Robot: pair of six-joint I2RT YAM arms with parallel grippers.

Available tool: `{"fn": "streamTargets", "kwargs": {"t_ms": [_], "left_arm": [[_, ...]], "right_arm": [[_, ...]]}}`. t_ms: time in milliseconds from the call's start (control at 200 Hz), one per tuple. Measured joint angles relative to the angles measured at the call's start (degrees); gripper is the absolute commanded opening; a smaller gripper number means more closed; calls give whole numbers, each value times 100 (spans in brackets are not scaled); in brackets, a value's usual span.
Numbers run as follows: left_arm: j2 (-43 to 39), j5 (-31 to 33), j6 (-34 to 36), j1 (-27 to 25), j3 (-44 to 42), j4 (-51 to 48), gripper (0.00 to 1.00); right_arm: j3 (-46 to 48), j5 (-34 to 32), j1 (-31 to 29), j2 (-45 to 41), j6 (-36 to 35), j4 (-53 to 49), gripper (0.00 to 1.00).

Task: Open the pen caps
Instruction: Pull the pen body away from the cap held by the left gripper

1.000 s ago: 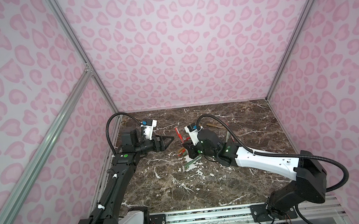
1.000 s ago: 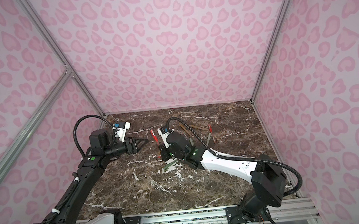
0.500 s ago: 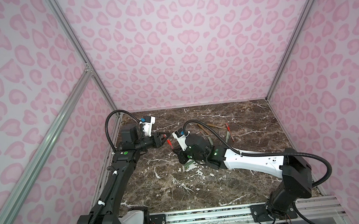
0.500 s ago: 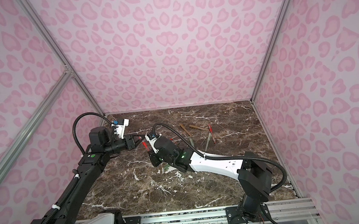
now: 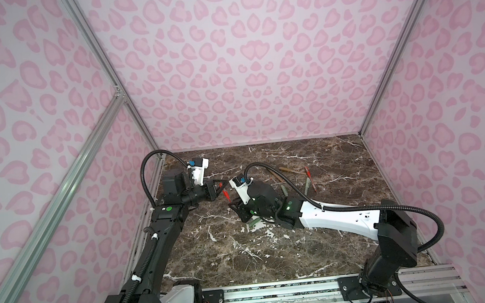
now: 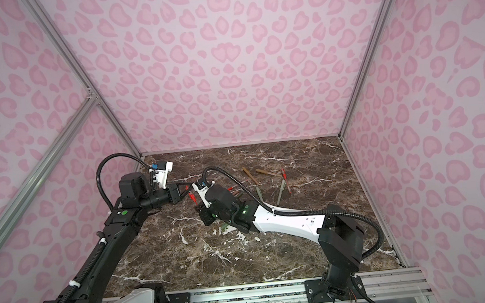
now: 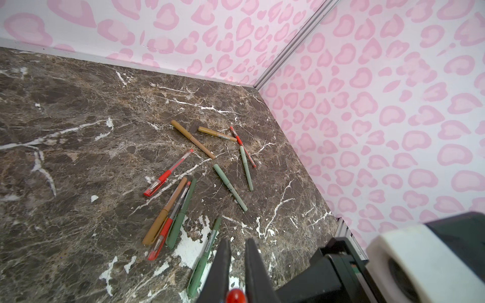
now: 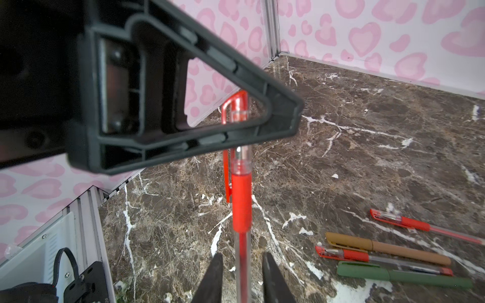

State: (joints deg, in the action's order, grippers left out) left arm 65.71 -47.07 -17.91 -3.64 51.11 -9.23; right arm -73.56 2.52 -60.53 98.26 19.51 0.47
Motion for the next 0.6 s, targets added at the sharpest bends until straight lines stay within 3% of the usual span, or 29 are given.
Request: {"fn": "streamTargets", "kwargs": {"t_ms": [75, 225, 600], "left_arm": [[-4, -2, 0, 0, 0, -9, 3], [-17, -2, 9, 4, -17, -15, 3], [-26, -109, 0, 142, 33, -542, 3]], "right_arm": [[-94, -17, 0, 107, -33, -17, 21], [-197, 4, 0, 214, -118, -15, 0], [610, 50, -22, -28, -103, 782, 0]]}}
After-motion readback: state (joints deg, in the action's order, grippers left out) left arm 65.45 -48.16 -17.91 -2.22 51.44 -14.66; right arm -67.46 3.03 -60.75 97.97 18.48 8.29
